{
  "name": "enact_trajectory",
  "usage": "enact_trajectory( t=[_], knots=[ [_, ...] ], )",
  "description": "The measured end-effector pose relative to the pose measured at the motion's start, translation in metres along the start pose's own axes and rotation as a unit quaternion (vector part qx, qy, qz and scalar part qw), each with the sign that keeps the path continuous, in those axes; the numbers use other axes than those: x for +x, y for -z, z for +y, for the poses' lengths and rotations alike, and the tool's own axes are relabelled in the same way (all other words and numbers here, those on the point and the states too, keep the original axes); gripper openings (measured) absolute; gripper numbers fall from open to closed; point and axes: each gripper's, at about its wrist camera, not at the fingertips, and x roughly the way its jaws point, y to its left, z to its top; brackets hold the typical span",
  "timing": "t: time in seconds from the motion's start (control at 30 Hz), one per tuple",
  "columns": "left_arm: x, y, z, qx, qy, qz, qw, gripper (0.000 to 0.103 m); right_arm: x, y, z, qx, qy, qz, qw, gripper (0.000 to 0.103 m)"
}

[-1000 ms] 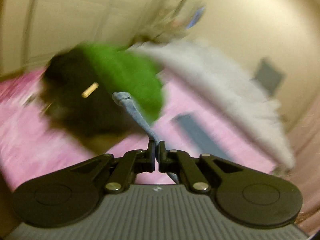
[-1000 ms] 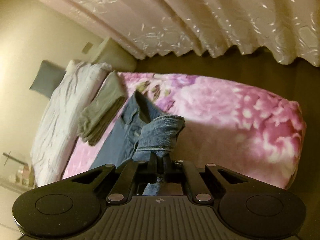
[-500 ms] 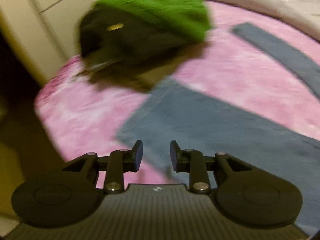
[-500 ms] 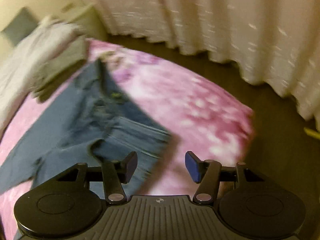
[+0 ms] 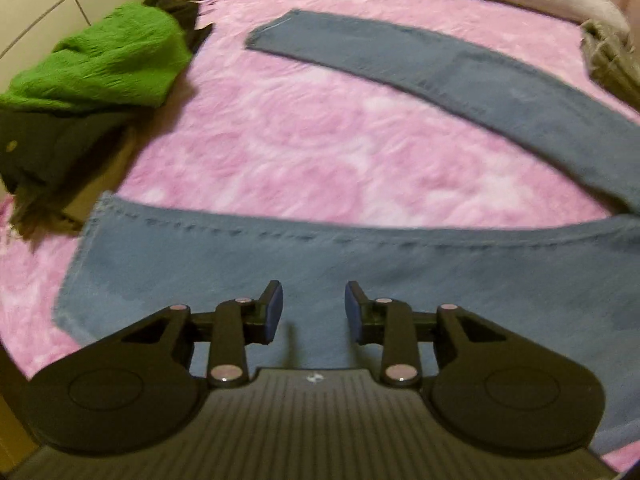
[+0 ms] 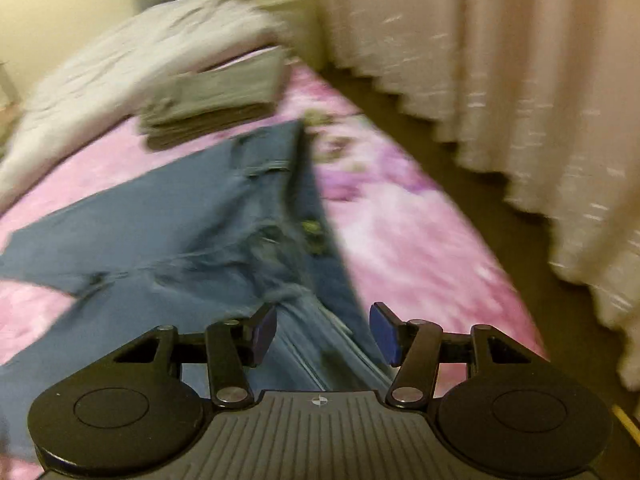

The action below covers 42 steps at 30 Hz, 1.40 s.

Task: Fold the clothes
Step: 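Release the jeans with both grippers and pull back from the bed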

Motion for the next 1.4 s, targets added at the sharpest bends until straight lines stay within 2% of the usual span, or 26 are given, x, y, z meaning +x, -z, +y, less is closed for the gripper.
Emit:
enact_trajectory(
  t=[0.1,0.2,0.27,0.3,0.37,0.43,0.47,0.53,0.57,0.63,0.73,0.77,0.83,0.87,0.93,1.0,1.03,1.07,1.1,1.13,1.17,1.23,1.3,1.4],
  knots=[
    [0.006,-0.01,-0.021,-0.012,0.037,-0.002,0.9992,0.03,0.04,-0.021,-0.003,-0.036,-0.045,0.019,0.998,0.056],
    [0.011,-0.017,-0.049,0.004,0.048,-0.004,0.9988,0.031,0.074,-0.03,-0.005,-0.07,-0.066,0.021,0.995,0.056],
    [0.014,-0.019,-0.064,0.016,0.051,-0.005,0.9986,0.031,0.087,-0.031,0.0,-0.1,-0.062,0.012,0.993,0.055],
    [0.015,-0.02,-0.07,0.019,0.053,-0.005,0.9984,0.031,0.097,-0.031,0.004,-0.116,-0.063,0.008,0.991,0.031],
    [0.018,-0.023,-0.079,0.024,0.055,-0.003,0.9982,0.031,0.11,-0.031,0.006,-0.125,-0.051,0.01,0.991,0.008],
    [0.02,-0.024,-0.086,0.029,0.054,-0.001,0.9981,0.031,0.11,-0.029,0.012,-0.157,-0.031,-0.007,0.987,0.006],
    [0.021,-0.025,-0.09,0.032,0.053,-0.002,0.9981,0.031,0.107,-0.027,0.017,-0.175,-0.016,-0.019,0.984,0.0],
    [0.025,-0.025,-0.095,0.041,0.047,0.0,0.9981,0.031,0.115,-0.024,0.024,-0.203,0.065,-0.038,0.976,0.0],
    [0.026,-0.025,-0.097,0.044,0.044,0.002,0.9981,0.031,0.122,-0.026,0.019,-0.193,0.089,-0.025,0.977,0.0],
    [0.027,-0.025,-0.099,0.045,0.041,0.007,0.9981,0.031,0.118,-0.037,0.008,-0.142,0.074,-0.017,0.987,0.0],
    [0.023,-0.025,-0.102,0.046,0.044,0.0,0.998,0.031,0.087,-0.046,0.013,-0.099,0.015,-0.06,0.993,0.0],
    [0.022,-0.024,-0.104,0.049,0.045,-0.001,0.9978,0.031,0.086,-0.045,0.022,-0.101,-0.012,-0.054,0.993,0.005],
    [0.021,-0.022,-0.111,0.054,0.052,-0.002,0.9972,0.031,0.084,-0.043,0.041,-0.105,-0.065,-0.042,0.991,0.024],
    [0.022,-0.021,-0.114,0.058,0.058,-0.001,0.9966,0.031,0.089,-0.037,0.056,-0.134,-0.075,-0.033,0.988,0.036],
    [0.026,-0.017,-0.123,0.074,0.069,0.0,0.9948,0.031,0.103,-0.02,0.087,-0.219,-0.087,-0.014,0.972,0.037],
    [0.034,-0.012,-0.132,0.109,0.072,0.005,0.9914,0.033,0.126,-0.007,0.096,-0.262,-0.056,-0.005,0.964,0.036],
    [0.04,-0.01,-0.136,0.132,0.06,0.007,0.9895,0.033,0.137,-0.001,0.1,-0.282,-0.041,-0.001,0.959,0.036],
    [0.046,-0.007,-0.138,0.151,0.045,0.009,0.9875,0.033,0.138,-0.004,0.094,-0.253,-0.043,-0.005,0.967,0.036],
    [0.05,-0.005,-0.135,0.16,0.032,0.01,0.9865,0.033,0.135,-0.011,0.088,-0.21,-0.027,-0.007,0.977,0.036],
    [0.053,-0.004,-0.128,0.156,0.029,0.01,0.9872,0.033,0.131,-0.016,0.084,-0.19,-0.004,-0.011,0.982,0.036],
    [0.054,-0.005,-0.119,0.142,0.035,0.012,0.9892,0.033,0.127,-0.02,0.081,-0.169,0.019,-0.014,0.985,0.032],
    [0.053,-0.006,-0.101,0.107,0.051,0.018,0.9927,0.032,0.109,-0.027,0.076,-0.117,0.01,-0.01,0.993,0.033],
    [0.048,-0.004,-0.088,0.088,0.064,0.02,0.9939,0.032,0.09,-0.018,0.09,-0.107,-0.006,-0.009,0.994,0.035],
    [0.043,0.006,-0.077,0.083,0.074,0.037,0.9931,0.032,0.075,0.011,0.119,-0.124,-0.017,0.018,0.992,0.044]
  ],
)
